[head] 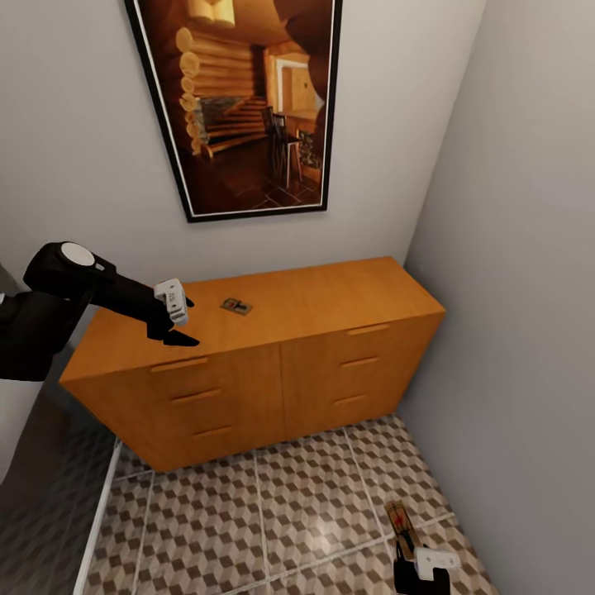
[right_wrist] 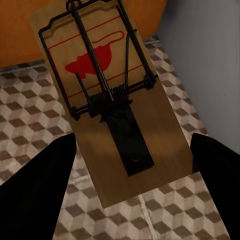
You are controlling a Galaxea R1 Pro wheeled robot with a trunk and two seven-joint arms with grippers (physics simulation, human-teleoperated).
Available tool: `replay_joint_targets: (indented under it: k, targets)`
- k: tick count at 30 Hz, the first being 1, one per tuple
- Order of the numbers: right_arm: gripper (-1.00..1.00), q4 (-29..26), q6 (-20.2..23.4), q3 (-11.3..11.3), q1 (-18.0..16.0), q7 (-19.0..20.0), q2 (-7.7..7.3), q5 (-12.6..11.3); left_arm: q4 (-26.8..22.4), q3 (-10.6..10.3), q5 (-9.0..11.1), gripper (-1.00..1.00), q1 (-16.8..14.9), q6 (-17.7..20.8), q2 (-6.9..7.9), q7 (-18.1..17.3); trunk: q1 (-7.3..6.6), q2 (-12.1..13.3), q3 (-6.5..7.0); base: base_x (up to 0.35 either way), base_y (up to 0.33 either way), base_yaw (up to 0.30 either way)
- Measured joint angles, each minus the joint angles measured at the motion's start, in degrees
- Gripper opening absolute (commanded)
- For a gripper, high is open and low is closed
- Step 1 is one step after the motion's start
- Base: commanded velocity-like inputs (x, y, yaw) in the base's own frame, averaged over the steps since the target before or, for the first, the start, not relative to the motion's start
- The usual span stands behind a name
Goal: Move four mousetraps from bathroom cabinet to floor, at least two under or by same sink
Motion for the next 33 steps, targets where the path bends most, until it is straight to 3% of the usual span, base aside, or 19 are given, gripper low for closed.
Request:
replay_joint_targets:
  k: [12,14,18,21,27,33]
  targets:
    - [-1.0,0.17,0.25,-0.03,0.03,0.05,0.13,-0.08,0.04,-0.06,0.0,1.0,-0.03,0.0,0.04,0.0,0.01,0.0,0.0,0.096,0.0,0.0]
    - [-1.0,0.19,1.36,-0.05,0.14,0.4,0.12,-0.15,-0.01,-0.06,0.0,1.0,-0.03,0.0,0.03,0.0,0.01,0.0,0.0,0.016,0.0,0.0]
    - [-1.0,0.2,7.55,-0.05,0.75,3.41,0.09,-0.4,-0.01,-0.09,0.0,1.0,-0.03,0.0,0.01,0.0,0.02,0.0,0.0,0.006,0.0,0.0]
    - [-1.0,0.2,10.24,-0.11,0.93,6.43,0.06,-1.65,0.02,-0.46,0.0,1.0,-0.03,0.0,0.03,0.0,0.02,0.0,0.0,0.002,0.0,0.0]
    - [-1.0,0.18,11.91,-0.15,1.04,9.08,-0.15,-7.6,0.06,-2.41,0.01,1.0,-0.03,0.0,0.05,0.0,0.0,0.0,0.0,0.072,0.0,0.0]
    - [-1.0,0.18,12.07,-0.13,1.06,9.35,-0.18,-8.87,0.11,-2.78,0.0,1.0,-0.03,0.0,0.0,0.0,-0.01,0.0,0.0,0.194,0.0,0.0]
